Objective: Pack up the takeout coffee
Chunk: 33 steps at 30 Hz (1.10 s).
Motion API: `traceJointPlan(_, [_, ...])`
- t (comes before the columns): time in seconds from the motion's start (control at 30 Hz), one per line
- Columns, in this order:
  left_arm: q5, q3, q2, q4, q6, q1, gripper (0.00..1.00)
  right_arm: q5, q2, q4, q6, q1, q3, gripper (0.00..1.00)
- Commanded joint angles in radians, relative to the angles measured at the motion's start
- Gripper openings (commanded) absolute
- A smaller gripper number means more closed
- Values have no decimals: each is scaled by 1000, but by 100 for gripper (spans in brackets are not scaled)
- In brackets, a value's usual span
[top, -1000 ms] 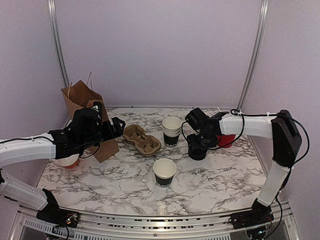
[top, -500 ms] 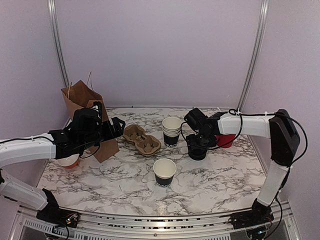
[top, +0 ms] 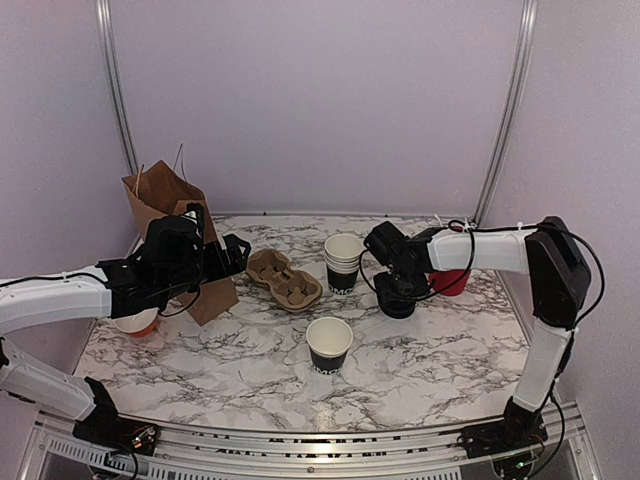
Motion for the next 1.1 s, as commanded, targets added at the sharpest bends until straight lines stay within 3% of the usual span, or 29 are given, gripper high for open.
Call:
traceJointPlan(0.0, [-12,2,-10,-6,3,4,99,25,13,-12,6,-3,34,67])
traceJointPlan(0.13, [-12,2,-11,-6,3,4,99,26,-13,-30,8,1,52,59])
traceJointPlan(0.47, [-9,2,-8,-2,-3,4,99,14,-119,-107,0,10,101,58])
traceJointPlan(0.67, [-3,-1,-5,2,-6,5,99,-69,-191,-119,-17,21,96,58])
traceJointPlan(1.07, [5,-17,-23,13,-12,4,99,-241,-262,-252,-76,223,225,59])
